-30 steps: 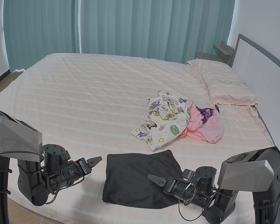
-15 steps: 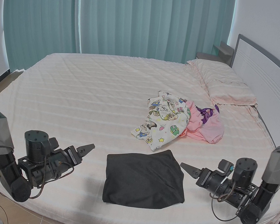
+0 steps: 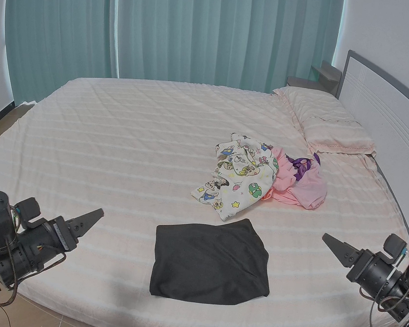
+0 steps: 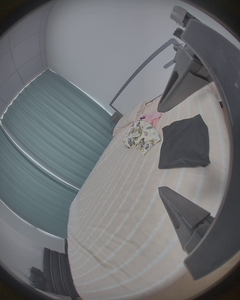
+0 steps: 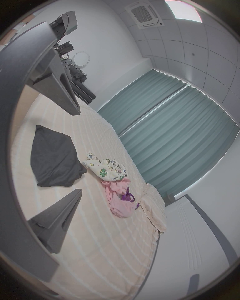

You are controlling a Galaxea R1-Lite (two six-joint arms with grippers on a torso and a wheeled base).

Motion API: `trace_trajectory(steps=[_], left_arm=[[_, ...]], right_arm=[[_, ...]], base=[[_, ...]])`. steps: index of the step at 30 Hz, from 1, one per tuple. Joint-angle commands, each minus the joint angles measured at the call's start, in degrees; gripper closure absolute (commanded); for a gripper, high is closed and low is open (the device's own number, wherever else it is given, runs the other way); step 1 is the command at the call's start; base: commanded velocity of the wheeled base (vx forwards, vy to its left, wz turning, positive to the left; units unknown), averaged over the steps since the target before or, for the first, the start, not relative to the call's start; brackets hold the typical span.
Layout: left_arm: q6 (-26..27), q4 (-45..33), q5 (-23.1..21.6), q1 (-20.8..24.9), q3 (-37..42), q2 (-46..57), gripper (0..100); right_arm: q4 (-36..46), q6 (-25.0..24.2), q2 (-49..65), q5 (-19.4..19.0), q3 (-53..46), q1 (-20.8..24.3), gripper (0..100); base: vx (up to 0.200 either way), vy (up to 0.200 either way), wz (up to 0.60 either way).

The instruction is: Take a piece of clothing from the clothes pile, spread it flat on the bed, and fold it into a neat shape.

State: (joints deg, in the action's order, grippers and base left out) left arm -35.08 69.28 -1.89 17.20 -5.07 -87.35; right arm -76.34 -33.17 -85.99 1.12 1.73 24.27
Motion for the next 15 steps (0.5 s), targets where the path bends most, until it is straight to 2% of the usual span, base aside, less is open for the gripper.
trace_trajectory(steps=[1, 3, 4, 6, 9, 11, 12, 13, 15], left_arm=[[3.44, -13.38, 2.42, -0.24, 4.81, 20.72, 0], [3.53, -18.39, 2.77, 0.11, 4.81, 25.91, 0], [3.53, -18.74, 2.77, 0.20, 4.81, 26.35, 0], [4.41, -26.92, 3.47, 0.20, 4.54, 35.40, 0], [8.19, -36.06, 6.20, 0.20, 4.37, 41.64, 0], [9.86, -41.42, 7.78, 0.11, 4.28, 46.65, 0], [9.86, -41.42, 7.78, 0.11, 4.28, 46.65, 0], [11.00, -45.37, 8.75, 0.11, 4.19, 51.57, 0], [11.62, -46.95, 9.27, 0.11, 4.19, 53.33, 0]], right_arm=[[19.65, 2.67, 28.07, 2.66, -1.73, -0.19, 0], [27.82, 4.08, 34.66, 2.83, -1.73, -0.54, 0], [28.44, 4.17, 35.10, 2.83, -1.73, -0.54, 0], [40.30, 6.10, 45.39, 3.80, -1.47, -1.60, 0], [50.23, 8.03, 54.09, 4.33, -1.03, -2.47, 0], [55.60, 8.65, 60.24, 4.33, -1.03, -4.06, 0], [55.60, 8.65, 60.24, 4.33, -1.03, -4.06, 0], [59.81, 9.09, 64.81, 4.33, -1.20, -5.90, 0], [61.40, 9.44, 66.39, 4.33, -1.38, -6.61, 0]], base=[[0.000, 0.000, 0.00], [0.000, 0.000, 0.00], [0.000, 0.000, 0.00], [0.000, 0.000, 0.00], [0.000, 0.000, 0.00], [0.000, 0.000, 0.00], [0.000, 0.000, 0.00], [0.000, 0.000, 0.00], [0.000, 0.000, 0.00]])
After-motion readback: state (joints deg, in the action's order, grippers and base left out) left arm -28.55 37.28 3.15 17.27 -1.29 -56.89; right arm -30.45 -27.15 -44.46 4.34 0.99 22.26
